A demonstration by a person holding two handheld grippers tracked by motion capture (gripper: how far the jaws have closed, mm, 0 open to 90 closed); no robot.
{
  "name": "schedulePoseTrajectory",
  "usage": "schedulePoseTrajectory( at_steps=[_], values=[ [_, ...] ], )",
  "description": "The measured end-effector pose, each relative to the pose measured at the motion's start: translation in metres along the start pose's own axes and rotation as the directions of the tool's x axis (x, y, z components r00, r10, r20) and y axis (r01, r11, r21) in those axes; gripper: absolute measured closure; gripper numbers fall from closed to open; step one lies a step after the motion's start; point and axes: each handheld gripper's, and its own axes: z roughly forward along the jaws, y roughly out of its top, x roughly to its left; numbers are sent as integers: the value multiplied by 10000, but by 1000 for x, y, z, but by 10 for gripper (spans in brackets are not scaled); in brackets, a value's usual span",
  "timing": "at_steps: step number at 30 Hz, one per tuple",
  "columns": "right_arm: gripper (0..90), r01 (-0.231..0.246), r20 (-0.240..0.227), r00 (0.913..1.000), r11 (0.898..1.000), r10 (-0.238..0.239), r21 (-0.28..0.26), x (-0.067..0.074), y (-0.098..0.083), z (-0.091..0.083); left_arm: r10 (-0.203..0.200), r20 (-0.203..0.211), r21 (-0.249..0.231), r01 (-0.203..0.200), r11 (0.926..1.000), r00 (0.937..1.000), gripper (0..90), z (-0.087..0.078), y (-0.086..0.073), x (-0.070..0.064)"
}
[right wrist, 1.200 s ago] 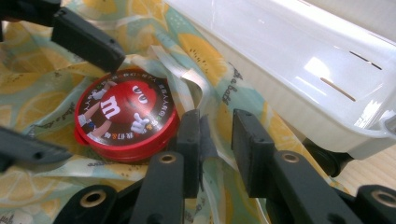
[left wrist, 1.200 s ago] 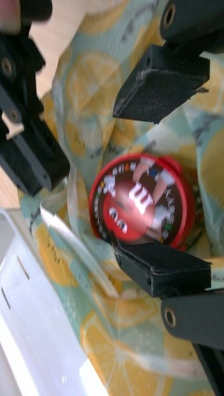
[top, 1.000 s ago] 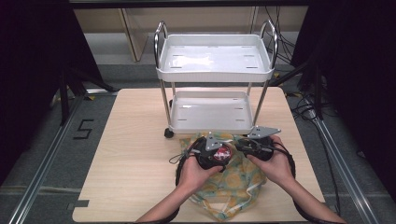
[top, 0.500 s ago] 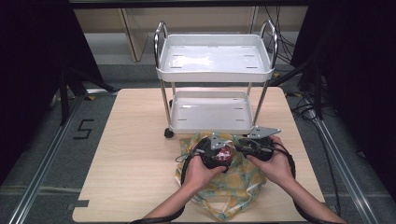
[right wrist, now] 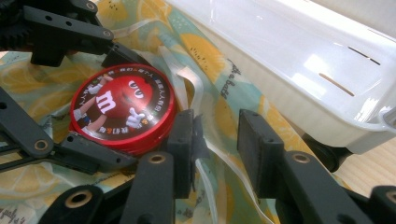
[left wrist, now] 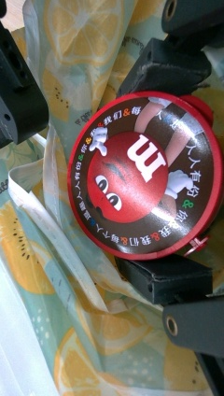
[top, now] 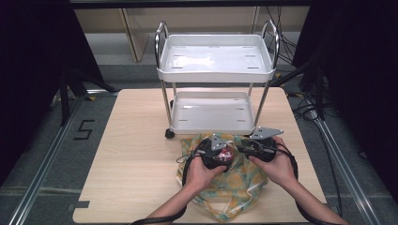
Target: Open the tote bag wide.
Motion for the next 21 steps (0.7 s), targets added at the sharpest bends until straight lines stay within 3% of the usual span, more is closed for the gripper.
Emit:
schedulePoseTrajectory(
  at_steps=[4,9,14,15,16,17,19,21],
  values=[
    [681,-443,-104,9990,9989,445,153,3,0,-1,-113,107,-10,113,9999,9999,252,-4,0,1],
    [685,-83,-13,10000,10000,83,-12,1,-1,1,-149,104,-148,150,9998,9998,252,-9,2,1],
    [693,-133,-26,9999,9999,133,19,1,0,1,-100,108,-238,103,9997,9999,252,-15,5,-3],
    [696,-421,-49,9991,9991,422,110,3,-1,0,-2,98,-217,4,9998,10000,252,-17,6,-3],
    [699,-92,-24,10000,9999,92,126,1,-1,0,-150,184,-487,158,9987,9997,252,-19,8,-7],
    [699,-106,-50,9999,9999,106,22,1,-1,1,220,61,-417,-218,9989,9997,252,-23,10,-5],
    [699,73,-36,10000,10000,-73,-36,1,-1,2,-37,163,-643,47,9979,9999,252,-25,11,-9],
    [698,-9,-74,10000,10000,8,-31,2,0,1,7,129,-616,1,9981,9999,253,-28,13,-9]
  ],
)
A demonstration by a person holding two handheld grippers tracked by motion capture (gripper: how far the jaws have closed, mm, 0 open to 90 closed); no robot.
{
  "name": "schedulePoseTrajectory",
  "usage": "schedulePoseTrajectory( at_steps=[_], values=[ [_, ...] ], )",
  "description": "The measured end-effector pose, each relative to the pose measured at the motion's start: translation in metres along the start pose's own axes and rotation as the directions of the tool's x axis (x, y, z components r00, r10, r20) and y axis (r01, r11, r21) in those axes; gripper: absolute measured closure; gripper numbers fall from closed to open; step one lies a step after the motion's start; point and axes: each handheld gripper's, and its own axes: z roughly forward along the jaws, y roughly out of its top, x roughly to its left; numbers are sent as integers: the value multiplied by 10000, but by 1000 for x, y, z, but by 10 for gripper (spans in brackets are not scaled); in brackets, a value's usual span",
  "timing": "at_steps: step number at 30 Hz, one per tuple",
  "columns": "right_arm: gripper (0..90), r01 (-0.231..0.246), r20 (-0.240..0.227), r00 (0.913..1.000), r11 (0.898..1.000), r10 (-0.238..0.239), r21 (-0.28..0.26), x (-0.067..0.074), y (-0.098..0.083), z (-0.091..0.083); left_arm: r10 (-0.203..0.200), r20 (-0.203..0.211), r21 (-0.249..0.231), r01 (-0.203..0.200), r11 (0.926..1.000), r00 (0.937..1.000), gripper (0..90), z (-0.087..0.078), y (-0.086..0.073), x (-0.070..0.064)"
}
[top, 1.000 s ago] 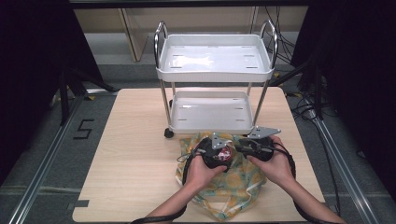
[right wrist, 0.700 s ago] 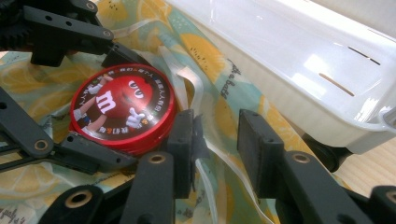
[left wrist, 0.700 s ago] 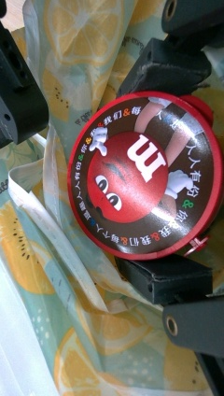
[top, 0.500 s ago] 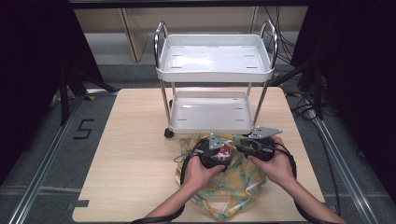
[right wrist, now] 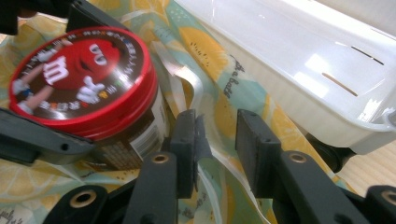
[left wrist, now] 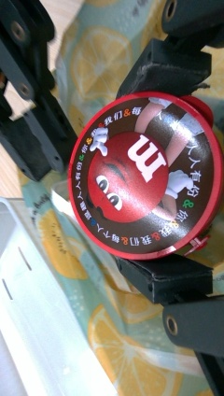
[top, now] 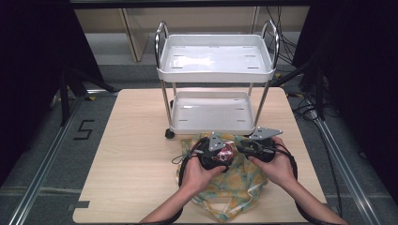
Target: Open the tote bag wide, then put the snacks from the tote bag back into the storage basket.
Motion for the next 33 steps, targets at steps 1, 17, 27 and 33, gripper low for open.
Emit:
schedulePoseTrajectory(
  at_steps=[1,17,27,33],
  values=[
    [698,0,0,10000,10000,0,0,0,0,0,0,0,0,0,10000,10000,252,0,0,0],
    [623,-371,72,9993,9981,375,-497,2,-4,-9,-232,-226,-730,215,9971,9995,253,-37,18,5],
    [597,-420,267,9987,9955,444,-844,0,-4,-14,-252,-487,-996,202,9948,9985,254,-52,24,12],
    [563,-460,283,9984,9947,488,-922,0,-5,-18,-281,-734,-1053,203,9942,9969,254,-59,27,18]
  ],
)
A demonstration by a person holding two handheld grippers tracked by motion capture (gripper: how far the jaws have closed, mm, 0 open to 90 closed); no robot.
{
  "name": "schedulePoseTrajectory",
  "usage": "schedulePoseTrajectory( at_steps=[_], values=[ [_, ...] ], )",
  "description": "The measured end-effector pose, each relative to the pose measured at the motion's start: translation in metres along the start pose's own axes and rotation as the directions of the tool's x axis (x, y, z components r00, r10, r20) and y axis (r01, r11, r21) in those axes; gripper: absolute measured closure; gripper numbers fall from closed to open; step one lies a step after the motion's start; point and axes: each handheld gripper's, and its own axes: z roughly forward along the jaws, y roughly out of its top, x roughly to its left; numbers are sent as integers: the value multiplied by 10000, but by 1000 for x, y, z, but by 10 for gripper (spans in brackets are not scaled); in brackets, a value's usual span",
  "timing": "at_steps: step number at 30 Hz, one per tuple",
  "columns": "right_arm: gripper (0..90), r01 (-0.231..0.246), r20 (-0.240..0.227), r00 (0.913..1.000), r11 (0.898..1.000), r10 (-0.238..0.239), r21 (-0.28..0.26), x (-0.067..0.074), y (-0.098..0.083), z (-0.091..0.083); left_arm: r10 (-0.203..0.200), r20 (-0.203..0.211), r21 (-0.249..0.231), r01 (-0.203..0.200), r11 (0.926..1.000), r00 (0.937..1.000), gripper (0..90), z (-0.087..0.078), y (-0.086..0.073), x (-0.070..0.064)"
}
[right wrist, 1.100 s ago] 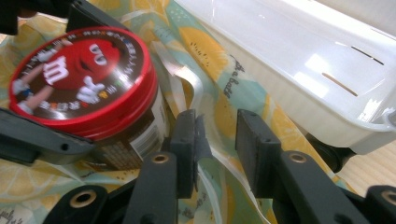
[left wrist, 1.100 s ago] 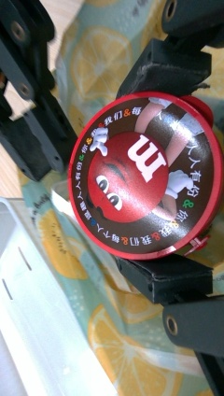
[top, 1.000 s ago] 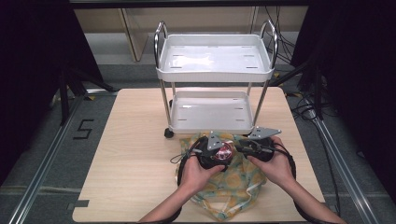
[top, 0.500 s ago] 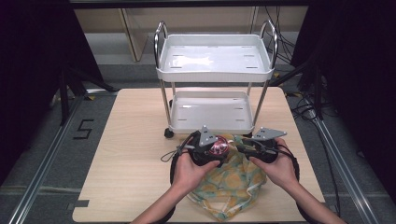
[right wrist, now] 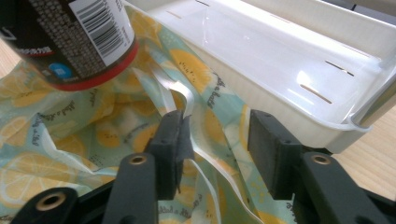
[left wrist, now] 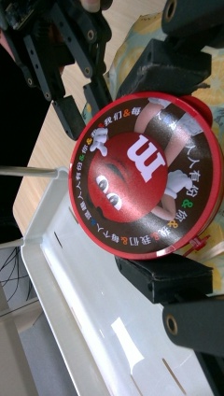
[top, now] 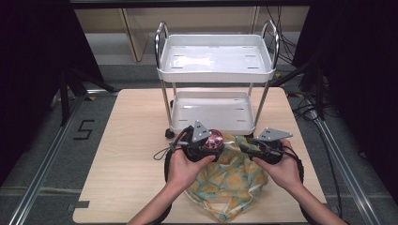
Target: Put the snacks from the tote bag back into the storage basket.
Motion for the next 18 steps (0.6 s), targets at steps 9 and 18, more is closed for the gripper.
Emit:
schedulePoseTrajectory(
  at_steps=[9,18],
  values=[
    [529,28,-294,9996,10000,-27,32,-2,-2,-2,-299,-387,-122,295,9995,9988,254,-1,1,11],
    [492,-165,-82,9998,9996,163,-215,-2,-3,-12,-375,-612,-219,362,9991,9974,254,-1,0,21]
  ],
)
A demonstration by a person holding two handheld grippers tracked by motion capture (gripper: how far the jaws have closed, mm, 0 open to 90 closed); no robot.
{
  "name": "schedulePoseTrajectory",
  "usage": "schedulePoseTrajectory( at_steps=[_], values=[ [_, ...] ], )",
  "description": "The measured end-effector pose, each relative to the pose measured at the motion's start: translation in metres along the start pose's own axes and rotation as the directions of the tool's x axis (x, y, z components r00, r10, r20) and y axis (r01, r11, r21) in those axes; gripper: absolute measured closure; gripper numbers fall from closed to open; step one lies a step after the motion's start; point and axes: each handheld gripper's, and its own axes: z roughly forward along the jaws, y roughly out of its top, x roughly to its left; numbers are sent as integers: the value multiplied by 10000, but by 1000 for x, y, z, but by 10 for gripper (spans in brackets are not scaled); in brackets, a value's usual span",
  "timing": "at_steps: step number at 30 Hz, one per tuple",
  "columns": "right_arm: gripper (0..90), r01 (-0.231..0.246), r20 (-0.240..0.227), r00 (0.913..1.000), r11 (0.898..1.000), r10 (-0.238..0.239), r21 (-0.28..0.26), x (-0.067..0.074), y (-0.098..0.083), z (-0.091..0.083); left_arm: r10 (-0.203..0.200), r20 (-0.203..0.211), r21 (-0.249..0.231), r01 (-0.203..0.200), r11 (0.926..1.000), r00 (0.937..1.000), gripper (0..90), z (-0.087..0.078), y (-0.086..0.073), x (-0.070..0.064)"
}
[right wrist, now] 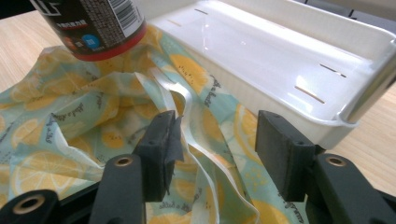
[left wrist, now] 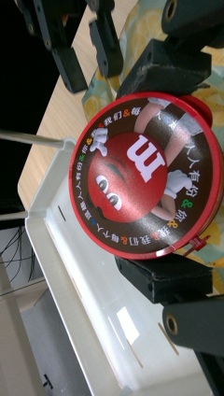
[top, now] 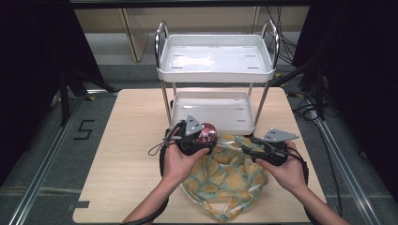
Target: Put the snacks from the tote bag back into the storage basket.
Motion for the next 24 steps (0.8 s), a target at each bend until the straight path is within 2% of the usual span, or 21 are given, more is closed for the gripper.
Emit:
schedulePoseTrajectory(
  at_steps=[1,2,3,4,8,9,10,11,12,13,15,17,18,19,20,21,24],
  values=[
    [488,-263,-12,9997,9996,263,97,3,0,-4,-52,-46,-21,52,10000,10000,254,1,-1,2],
    [487,203,62,9998,9997,-202,-163,0,1,-3,-44,-66,-23,44,10000,10000,254,1,-1,3],
    [486,-242,44,9997,9997,242,-25,4,1,-5,-18,-50,7,19,10000,10000,254,1,-1,4],
    [484,-59,53,10000,9999,60,-152,3,2,-5,-52,-99,22,52,10000,9999,254,1,-1,5],
    [480,-87,35,10000,9999,88,-122,4,2,-7,-68,-248,-11,68,10000,9997,254,0,-1,8],
    [478,-235,-36,9997,9997,234,-101,6,1,-7,-153,-218,-51,152,9999,9996,254,0,-1,10],
    [476,227,4,9997,9992,-227,-330,3,1,-6,-207,-380,-108,203,9997,9991,254,-1,0,11],
    [475,-144,-30,9999,9997,143,-186,7,0,-7,-150,-406,-121,146,9998,9991,254,-1,1,12],
    [475,184,-81,9998,9995,-186,-246,4,-1,-7,-229,-425,-134,223,9997,9988,254,-1,0,12],
    [474,-8,-56,10000,9998,7,-208,6,-2,-9,-227,-431,-93,224,9997,9988,254,-1,0,13],
    [472,6,-22,10000,9997,-6,-235,5,-3,-11,-275,-451,-89,271,9996,9986,254,-1,0,14],
    [470,-62,-32,10000,9997,62,-227,5,-4,-12,-88,-467,31,90,10000,9989,254,-1,-1,16],
    [470,-272,-34,9996,9993,271,-244,7,-5,-13,-96,-524,41,98,9999,9986,254,-1,-1,17],
    [469,86,-42,10000,9995,-87,-296,4,-6,-13,-117,-542,36,119,9999,9985,254,-1,-1,17],
    [469,183,-25,9998,9992,-184,-369,3,-6,-13,-117,-542,36,119,9999,9985,254,-1,-1,17],
    [468,-198,-13,9998,9995,197,-229,6,-8,-14,-108,-552,52,111,9999,9984,254,0,-1,18],
    [466,-175,-36,9998,9995,174,-256,6,-9,-15,-238,-569,-74,234,9997,9981,254,1,-1,17]
  ],
)
